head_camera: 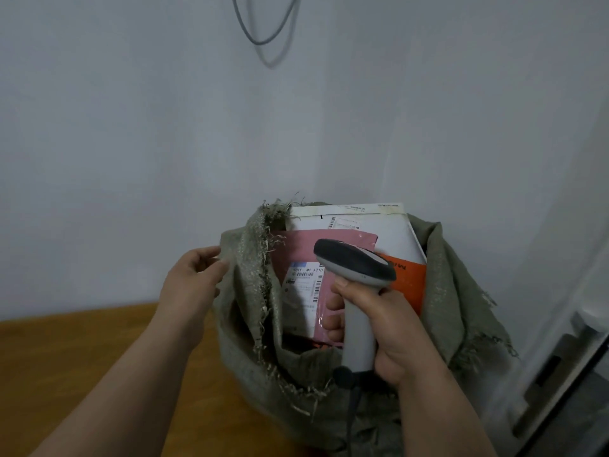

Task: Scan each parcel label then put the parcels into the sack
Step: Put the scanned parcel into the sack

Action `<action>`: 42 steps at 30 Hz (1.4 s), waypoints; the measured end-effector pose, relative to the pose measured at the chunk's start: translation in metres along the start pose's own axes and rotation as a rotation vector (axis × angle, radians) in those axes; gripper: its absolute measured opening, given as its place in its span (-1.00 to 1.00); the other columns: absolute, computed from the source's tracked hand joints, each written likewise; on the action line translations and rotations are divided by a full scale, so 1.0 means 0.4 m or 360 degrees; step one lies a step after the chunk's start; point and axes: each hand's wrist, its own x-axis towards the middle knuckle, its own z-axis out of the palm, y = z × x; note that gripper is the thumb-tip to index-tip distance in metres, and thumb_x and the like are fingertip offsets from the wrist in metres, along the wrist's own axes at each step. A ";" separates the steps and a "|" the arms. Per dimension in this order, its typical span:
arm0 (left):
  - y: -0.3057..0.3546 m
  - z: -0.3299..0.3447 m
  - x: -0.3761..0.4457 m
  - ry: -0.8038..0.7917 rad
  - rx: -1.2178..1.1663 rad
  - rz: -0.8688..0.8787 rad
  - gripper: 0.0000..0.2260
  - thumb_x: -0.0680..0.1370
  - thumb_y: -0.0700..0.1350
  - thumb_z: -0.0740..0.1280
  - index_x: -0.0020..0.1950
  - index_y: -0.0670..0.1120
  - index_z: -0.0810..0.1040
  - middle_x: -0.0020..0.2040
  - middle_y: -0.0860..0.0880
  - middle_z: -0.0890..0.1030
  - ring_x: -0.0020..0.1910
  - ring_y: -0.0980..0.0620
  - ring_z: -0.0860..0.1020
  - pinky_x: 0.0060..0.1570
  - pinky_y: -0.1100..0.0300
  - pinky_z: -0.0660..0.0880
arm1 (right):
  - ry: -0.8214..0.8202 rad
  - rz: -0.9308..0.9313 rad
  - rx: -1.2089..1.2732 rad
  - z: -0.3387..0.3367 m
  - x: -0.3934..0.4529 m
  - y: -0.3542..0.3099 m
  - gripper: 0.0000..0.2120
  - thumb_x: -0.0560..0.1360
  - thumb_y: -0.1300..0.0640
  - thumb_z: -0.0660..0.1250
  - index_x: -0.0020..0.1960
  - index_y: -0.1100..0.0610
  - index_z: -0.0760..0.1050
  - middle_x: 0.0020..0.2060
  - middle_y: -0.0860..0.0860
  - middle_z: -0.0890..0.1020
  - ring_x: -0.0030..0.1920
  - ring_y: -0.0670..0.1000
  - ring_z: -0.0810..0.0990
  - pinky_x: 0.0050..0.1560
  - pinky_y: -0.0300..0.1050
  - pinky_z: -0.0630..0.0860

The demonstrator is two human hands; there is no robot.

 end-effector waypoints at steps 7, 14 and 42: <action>-0.054 -0.098 -0.073 0.0130 0.0016 -0.0110 -0.83 0.64 -0.09 0.32 0.23 0.02 0.52 0.07 0.00 0.56 0.02 0.04 0.55 -0.10 0.15 0.48 | -0.0296 -0.0046 -0.0042 0.065 -0.065 -0.002 -0.83 0.30 -0.02 0.53 -0.17 0.04 0.72 -0.26 0.10 0.69 -0.31 0.08 0.68 -0.32 -0.09 0.60; -0.112 -0.261 -0.105 0.0261 0.0004 -0.0282 -0.83 0.65 -0.13 0.31 0.23 -0.02 0.53 0.06 -0.05 0.56 -0.02 0.01 0.55 -0.13 0.15 0.46 | -0.0355 0.0061 -0.0099 0.213 -0.130 0.045 -0.73 0.35 0.06 0.54 -0.02 0.17 0.64 -0.26 0.08 0.67 -0.34 0.07 0.67 -0.37 -0.11 0.58; -0.362 -1.122 -0.113 0.0748 0.0263 -0.0873 -0.84 0.63 -0.12 0.33 0.21 -0.06 0.55 0.08 -0.09 0.57 0.00 -0.04 0.56 -0.08 0.03 0.48 | -0.0482 0.1064 -0.0141 0.981 -0.087 0.613 -0.80 0.57 0.13 0.41 0.12 0.20 0.53 -0.01 0.14 0.60 -0.23 0.06 0.67 -0.25 -0.06 0.60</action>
